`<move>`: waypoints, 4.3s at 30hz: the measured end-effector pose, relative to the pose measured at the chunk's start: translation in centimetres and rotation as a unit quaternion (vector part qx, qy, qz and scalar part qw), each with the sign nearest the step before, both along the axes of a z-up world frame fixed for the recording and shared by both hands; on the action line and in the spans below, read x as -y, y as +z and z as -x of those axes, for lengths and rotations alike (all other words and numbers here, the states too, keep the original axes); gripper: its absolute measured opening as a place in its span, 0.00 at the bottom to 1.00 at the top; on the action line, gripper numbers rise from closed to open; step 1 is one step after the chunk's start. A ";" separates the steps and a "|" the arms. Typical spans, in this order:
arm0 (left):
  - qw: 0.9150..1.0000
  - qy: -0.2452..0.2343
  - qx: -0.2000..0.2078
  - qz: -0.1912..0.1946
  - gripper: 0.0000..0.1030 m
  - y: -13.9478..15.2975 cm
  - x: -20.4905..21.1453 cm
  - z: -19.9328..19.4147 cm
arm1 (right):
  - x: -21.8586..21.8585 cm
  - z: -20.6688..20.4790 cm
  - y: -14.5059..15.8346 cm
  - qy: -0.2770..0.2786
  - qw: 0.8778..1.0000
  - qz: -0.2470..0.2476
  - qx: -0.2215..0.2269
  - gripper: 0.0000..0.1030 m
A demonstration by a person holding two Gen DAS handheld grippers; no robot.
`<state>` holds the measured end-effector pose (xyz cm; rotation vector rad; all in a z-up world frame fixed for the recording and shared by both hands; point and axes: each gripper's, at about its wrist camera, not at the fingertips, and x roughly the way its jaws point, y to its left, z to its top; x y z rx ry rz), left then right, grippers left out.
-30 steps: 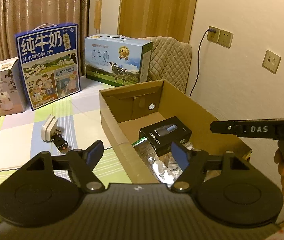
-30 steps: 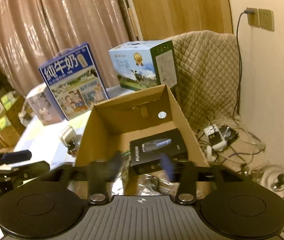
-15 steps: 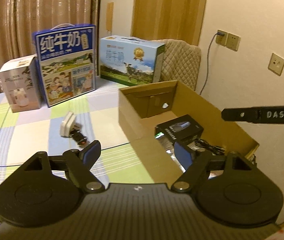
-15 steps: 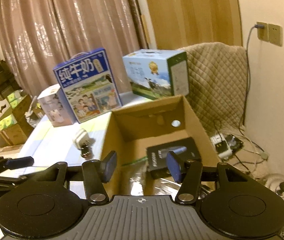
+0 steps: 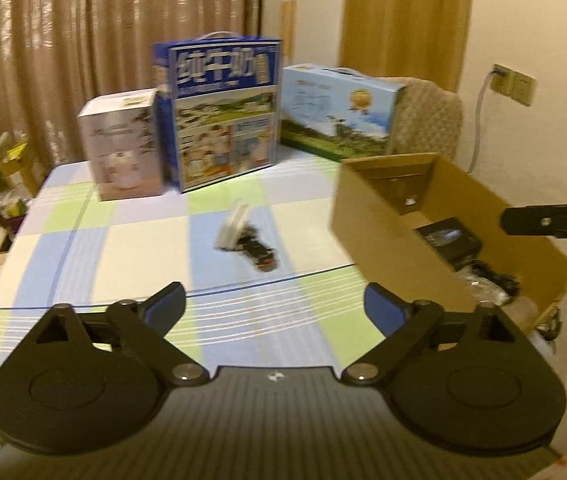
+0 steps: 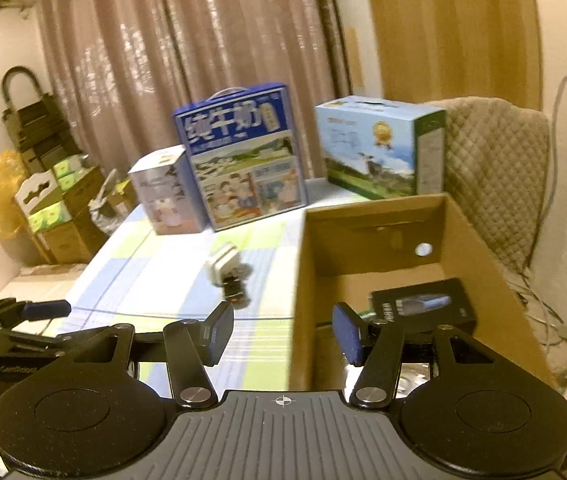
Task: Organize objects
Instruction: 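Withdraw both tools from the cardboard box back over the table, then grasp the small black toy car beside the white plug with the right tool, then grasp the white plug adapter with the left tool while the right tool holds the car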
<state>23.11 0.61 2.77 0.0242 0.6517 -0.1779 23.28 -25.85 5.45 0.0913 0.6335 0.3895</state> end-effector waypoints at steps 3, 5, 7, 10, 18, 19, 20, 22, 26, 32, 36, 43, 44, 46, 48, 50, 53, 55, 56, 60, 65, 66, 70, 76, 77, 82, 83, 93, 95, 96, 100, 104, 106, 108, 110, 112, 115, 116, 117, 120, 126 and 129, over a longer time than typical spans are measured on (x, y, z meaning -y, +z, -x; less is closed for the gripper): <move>1.000 0.017 0.001 -0.007 0.99 -0.6 -1.6 -0.1 | -1.8 0.1 0.0 0.019 1.000 0.011 0.009 0.51; 1.000 0.026 0.000 -0.010 0.99 -1.0 -2.7 -0.4 | -2.9 0.1 -0.1 0.027 0.999 0.013 0.012 0.51; 0.999 0.032 -0.002 -0.012 0.99 -1.4 -3.5 -0.5 | -3.9 -0.1 -0.3 0.034 0.999 0.012 0.012 0.51; 0.999 0.043 -0.005 -0.011 0.99 -2.2 -4.6 -0.9 | -5.7 -0.6 -0.9 0.044 0.999 0.013 0.009 0.51; 0.997 0.071 -0.015 -0.008 0.99 -4.5 -6.9 -2.9 | -9.9 -2.3 -3.5 0.059 0.998 0.016 0.000 0.51; 0.997 0.075 -0.015 -0.011 0.99 -4.8 -7.1 -3.1 | -10.4 -2.6 -3.8 0.059 0.998 0.018 0.000 0.51; 0.997 0.077 -0.016 -0.014 0.99 -5.1 -7.3 -3.4 | -10.9 -2.9 -4.2 0.060 0.998 0.019 0.000 0.51; 0.997 0.080 -0.019 -0.012 0.99 -5.7 -7.8 -3.9 | -11.8 -3.6 -5.0 0.062 0.998 0.016 -0.002 0.51; 0.996 0.089 -0.027 -0.006 0.99 -6.5 -8.8 -5.1 | -13.2 -5.4 -6.8 0.059 0.998 0.014 -0.009 0.51; 0.994 0.109 -0.007 -0.007 0.99 -6.8 -10.4 -7.0 | -14.6 -8.1 -9.9 0.057 0.998 0.030 -0.011 0.51; 0.992 0.123 -0.006 0.011 0.99 -7.3 -11.4 -8.7 | -14.9 -10.3 -11.9 0.055 0.997 0.047 -0.012 0.51; 0.991 0.131 0.003 0.023 0.99 -8.2 -11.7 -12.0 | -14.9 -15.1 -13.8 0.057 0.997 0.049 -0.023 0.51; 0.991 0.133 0.004 0.024 0.99 -8.4 -11.7 -12.4 | -15.0 -15.6 -14.2 0.059 0.997 0.052 -0.024 0.51; 0.991 0.133 0.004 0.022 0.99 -8.9 -11.6 -13.1 | -15.3 -16.8 -15.1 0.064 0.996 0.059 -0.026 0.51; 0.992 0.127 -0.002 0.018 0.99 -9.3 -11.5 -13.8 | -15.6 -17.7 -15.7 0.070 0.995 0.064 -0.028 0.51; 0.993 0.117 -0.008 0.010 0.99 -9.7 -11.5 -14.4 | -16.0 -18.4 -16.4 0.077 0.994 0.073 -0.028 0.51; 0.994 0.106 -0.011 -0.013 0.99 -10.2 -11.4 -15.1 | -16.9 -19.4 -17.7 0.095 0.991 0.082 -0.035 0.51; 0.994 0.107 -0.017 -0.017 0.99 -10.5 -11.6 -15.5 | -17.4 -19.8 -18.2 0.099 0.991 0.086 -0.035 0.51; 0.994 0.107 -0.021 -0.014 0.99 -10.6 -11.7 -15.6 | -17.6 -20.0 -18.4 0.099 0.991 0.090 -0.033 0.51; 0.994 0.101 -0.032 -0.010 0.99 -11.1 -11.6 -15.8 | -18.4 -20.7 -19.2 0.099 0.989 0.108 -0.028 0.51; 0.995 0.092 -0.031 -0.004 0.99 -11.0 -11.3 -15.7 | -19.0 -20.9 -19.9 0.098 0.987 0.124 -0.025 0.30; 0.995 0.092 -0.032 -0.002 0.99 -10.9 -11.4 -15.7 | -19.0 -20.9 -19.8 0.099 0.987 0.126 -0.026 0.30; 0.995 0.096 -0.035 0.005 0.99 -11.0 -11.7 -15.7 | -18.6 -20.6 -19.3 0.102 0.988 0.104 -0.043 0.29; 0.994 0.101 -0.035 0.015 0.99 -10.8 -12.3 -15.5 | -18.0 -19.3 -17.7 0.110 0.989 0.088 -0.048 0.29; 0.994 0.100 -0.034 0.017 0.99 -10.7 -12.3 -15.5 | -17.7 -19.3 -17.5 0.096 0.990 0.087 -0.048 0.29; 0.996 0.085 -0.035 0.021 0.99 -10.9 -11.8 -15.6 | -16.3 -19.7 -17.7 0.046 0.993 0.087 -0.061 0.29; 0.996 0.082 -0.036 0.019 0.99 -10.9 -11.6 -15.7 | -16.1 -19.7 -17.9 0.043 0.993 0.090 -0.061 0.29; 0.997 0.072 -0.035 0.016 0.99 -11.0 -10.9 -16.1 | -15.6 -20.0 -19.2 0.045 0.992 0.094 -0.073 0.38; 0.997 0.071 -0.035 0.017 0.99 -10.9 -10.9 -16.1 | -15.9 -19.8 -19.2 0.046 0.991 0.104 -0.071 0.37; 0.997 0.071 -0.035 0.018 0.99 -10.9 -10.9 -16.2 | -16.1 -19.8 -19.2 0.046 0.991 0.108 -0.072 0.37; 0.997 0.070 -0.036 0.019 0.99 -10.9 -10.9 -16.3 | -15.9 -20.1 -19.0 0.031 0.991 0.104 -0.083 0.28; 0.997 0.065 -0.035 0.019 0.98 -10.9 -10.7 -16.6 | -15.8 -20.3 -18.3 0.017 0.992 0.097 -0.077 0.28; 0.997 0.060 -0.034 0.019 0.98 -10.9 -10.6 -16.9 | -15.7 -20.4 -17.8 0.007 0.993 0.091 -0.069 0.28; 0.998 0.052 -0.033 0.016 0.98 -10.9 -10.3 -17.2 | -15.4 -20.6 -17.4 -0.007 0.995 0.082 -0.061 0.28; 0.999 0.039 -0.031 0.013 0.98 -10.9 -9.8 -17.8 | -15.0 -20.9 -17.0 -0.020 0.996 0.070 -0.055 0.28; 0.999 0.025 -0.029 0.008 0.96 -11.1 -9.3 -18.4 | -14.6 -21.2 -16.6 -0.031 0.996 0.060 -0.053 0.28; 1.000 -0.006 -0.029 -0.008 0.88 -11.6 -8.0 -19.6 | -14.3 -21.4 -16.3 -0.036 0.997 0.054 -0.053 0.28; 0.999 -0.020 -0.030 -0.015 0.85 -11.9 -7.5 -20.0 | -14.2 -21.5 -16.2 -0.038 0.996 0.052 -0.053 0.28; 0.999 -0.030 -0.030 -0.018 0.82 -12.2 -7.0 -20.2 | -14.1 -21.6 -16.2 -0.041 0.996 0.051 -0.054 0.28; 0.997 -0.061 -0.030 -0.029 0.72 -13.1 -5.5 -20.9 | -13.6 -21.8 -16.1 -0.047 0.996 0.040 -0.057 0.28; 0.996 -0.085 -0.016 -0.037 0.54 -14.0 -3.9 -21.8 | -13.4 -22.0 -16.0 -0.049 0.997 0.029 -0.058 0.28; 0.994 -0.095 -0.006 -0.045 0.45 -14.3 -3.1 -22.3 | -13.3 -22.0 -15.9 -0.054 0.996 0.026 -0.058 0.28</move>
